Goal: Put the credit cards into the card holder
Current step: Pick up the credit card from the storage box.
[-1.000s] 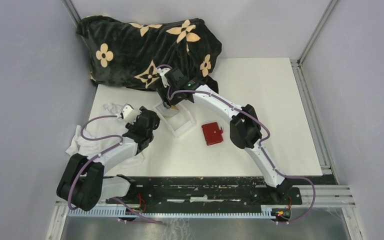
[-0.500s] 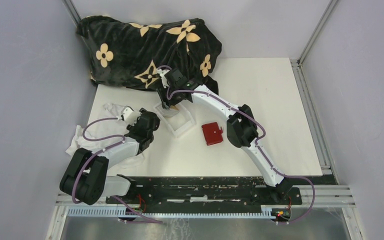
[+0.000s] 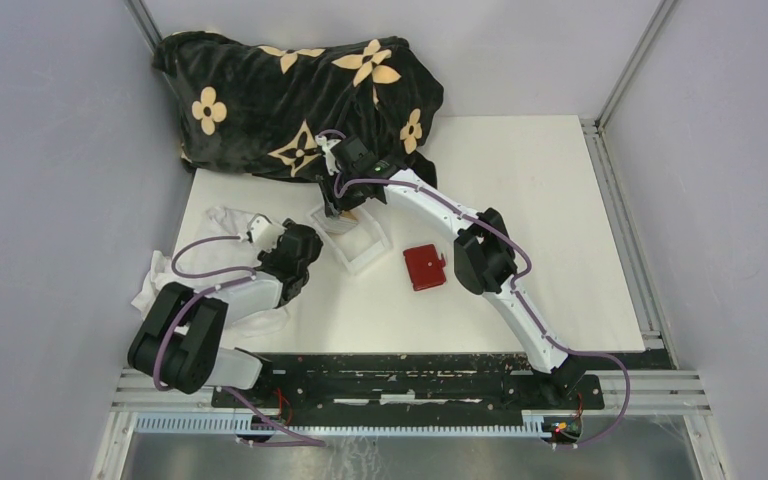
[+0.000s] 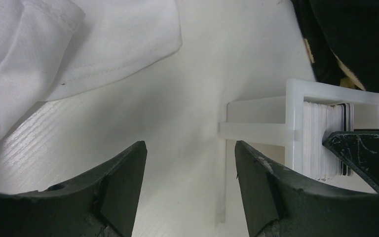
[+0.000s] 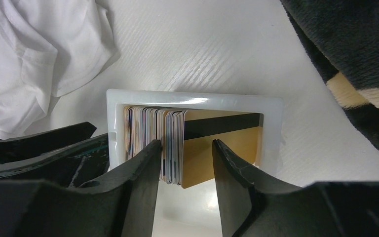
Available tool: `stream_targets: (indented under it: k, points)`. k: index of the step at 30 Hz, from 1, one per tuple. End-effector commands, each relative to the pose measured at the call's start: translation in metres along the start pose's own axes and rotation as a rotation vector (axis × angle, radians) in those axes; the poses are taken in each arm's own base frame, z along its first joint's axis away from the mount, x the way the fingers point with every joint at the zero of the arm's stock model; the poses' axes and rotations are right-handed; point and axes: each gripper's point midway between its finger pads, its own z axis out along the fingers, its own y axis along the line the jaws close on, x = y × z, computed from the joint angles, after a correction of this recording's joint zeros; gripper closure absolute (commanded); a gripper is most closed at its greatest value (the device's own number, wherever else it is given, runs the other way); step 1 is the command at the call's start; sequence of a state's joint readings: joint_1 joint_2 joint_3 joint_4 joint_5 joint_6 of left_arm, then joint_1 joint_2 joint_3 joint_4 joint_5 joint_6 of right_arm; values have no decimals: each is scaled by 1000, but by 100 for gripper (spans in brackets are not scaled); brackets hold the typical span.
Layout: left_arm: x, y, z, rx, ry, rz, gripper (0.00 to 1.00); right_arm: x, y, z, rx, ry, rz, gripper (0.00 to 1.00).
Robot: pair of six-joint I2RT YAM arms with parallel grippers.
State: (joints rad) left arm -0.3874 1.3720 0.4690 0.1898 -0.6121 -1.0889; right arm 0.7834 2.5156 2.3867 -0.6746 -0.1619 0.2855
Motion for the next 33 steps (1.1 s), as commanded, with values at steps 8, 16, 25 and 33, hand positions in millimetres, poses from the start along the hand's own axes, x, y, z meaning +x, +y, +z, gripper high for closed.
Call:
stream_targets:
  k: [8, 16, 25, 33]
  points:
    - [0, -20, 6, 45, 9, -82, 29, -25, 14, -23, -46, -60, 12, 58]
    - [-1, -24, 7, 51, 6, -82, 30, -29, 23, -33, -58, -71, 9, 60]
    - [-3, -25, 6, 56, 4, -82, 31, -37, 33, -45, -68, -90, -3, 64]
    - [0, -28, 5, 69, 25, -83, 31, -37, 35, -49, -59, -87, -7, 70]
